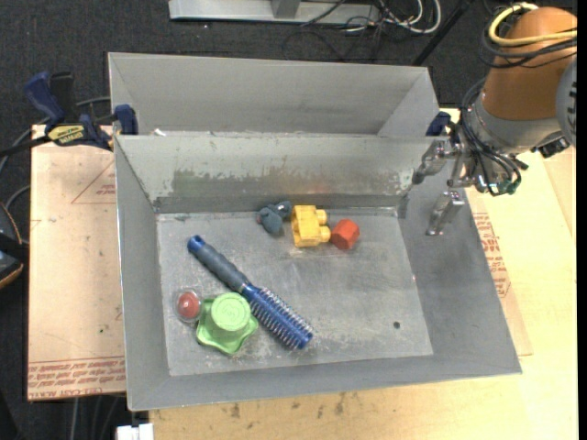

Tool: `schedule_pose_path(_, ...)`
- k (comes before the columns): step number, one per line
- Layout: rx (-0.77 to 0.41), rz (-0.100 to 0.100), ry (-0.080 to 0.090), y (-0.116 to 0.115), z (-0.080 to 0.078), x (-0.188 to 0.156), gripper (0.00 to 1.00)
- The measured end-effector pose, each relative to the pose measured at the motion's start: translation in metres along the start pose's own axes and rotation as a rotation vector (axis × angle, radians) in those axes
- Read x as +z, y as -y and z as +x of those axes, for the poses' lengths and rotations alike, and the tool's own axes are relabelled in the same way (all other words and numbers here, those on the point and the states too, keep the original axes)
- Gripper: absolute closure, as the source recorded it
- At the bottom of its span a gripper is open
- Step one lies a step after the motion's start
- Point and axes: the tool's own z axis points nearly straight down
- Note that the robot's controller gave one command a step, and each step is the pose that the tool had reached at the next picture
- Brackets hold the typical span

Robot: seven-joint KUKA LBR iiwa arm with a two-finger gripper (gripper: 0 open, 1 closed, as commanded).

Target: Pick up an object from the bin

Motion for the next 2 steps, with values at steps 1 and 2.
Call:
schedule_pose_path(1, 0.002, -0.004, 0.001, -0.062, 0.005, 0.063, 0.0)
schedule_pose_path(2, -0.125, -0.002, 0.005, -0.117, -0.001, 0.099, 0.0)
